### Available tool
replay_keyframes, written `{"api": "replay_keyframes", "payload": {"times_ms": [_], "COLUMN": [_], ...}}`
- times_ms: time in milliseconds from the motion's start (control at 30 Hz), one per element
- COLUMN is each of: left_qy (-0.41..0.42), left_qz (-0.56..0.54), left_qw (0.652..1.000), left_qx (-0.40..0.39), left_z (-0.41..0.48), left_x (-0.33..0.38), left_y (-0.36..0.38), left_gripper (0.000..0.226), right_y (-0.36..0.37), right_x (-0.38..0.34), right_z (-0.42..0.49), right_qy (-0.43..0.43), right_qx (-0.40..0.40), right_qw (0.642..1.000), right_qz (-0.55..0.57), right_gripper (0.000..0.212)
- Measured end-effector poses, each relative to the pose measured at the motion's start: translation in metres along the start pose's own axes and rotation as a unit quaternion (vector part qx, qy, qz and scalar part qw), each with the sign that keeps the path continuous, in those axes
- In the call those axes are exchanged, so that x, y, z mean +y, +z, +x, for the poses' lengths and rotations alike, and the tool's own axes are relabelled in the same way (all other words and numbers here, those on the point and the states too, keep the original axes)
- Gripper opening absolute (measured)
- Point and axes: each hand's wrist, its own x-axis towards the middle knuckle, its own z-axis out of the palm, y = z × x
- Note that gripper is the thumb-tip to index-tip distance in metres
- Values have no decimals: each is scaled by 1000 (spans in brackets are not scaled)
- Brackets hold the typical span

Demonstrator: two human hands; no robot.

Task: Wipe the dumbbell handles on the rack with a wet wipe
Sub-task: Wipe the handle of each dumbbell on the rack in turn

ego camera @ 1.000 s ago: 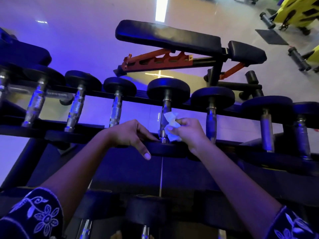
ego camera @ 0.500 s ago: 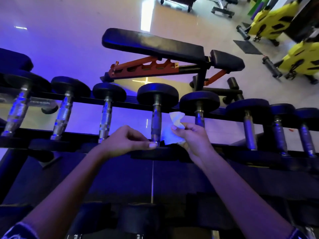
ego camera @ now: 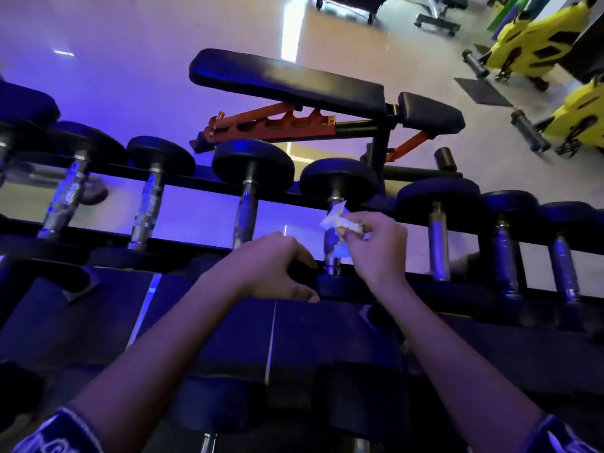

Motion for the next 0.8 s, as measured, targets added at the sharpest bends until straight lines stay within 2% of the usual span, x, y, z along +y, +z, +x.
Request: {"api": "replay_keyframes", "payload": {"times_ms": [133,267,333,533,633,800], "left_qy": [-31,-66,-65,-53,-51,-78], "left_qz": [-56,-63,-80,-146,-171,-143], "left_qw": [998,996,994,984,981,983], "left_qx": [-25,-23,-40,-88,-78,-84], "left_z": [5,8,13,26,28,30], "left_x": [9,14,15,20,22,22], "left_y": [2,0,-1,-1,5,5], "left_gripper": [52,59,58,49,50,62], "right_y": [3,-2,-7,-3,-3,-8], "right_x": [14,18,23,34,31,42], "right_z": [3,-7,-8,25,26,4], "right_qy": [-35,-38,-29,2,-2,-3], "right_qx": [-93,-168,-164,-75,-76,-97], "right_qw": [995,985,985,996,996,994], "right_qz": [-29,15,38,51,55,54], "right_gripper": [23,26,20,16,14,17]}}
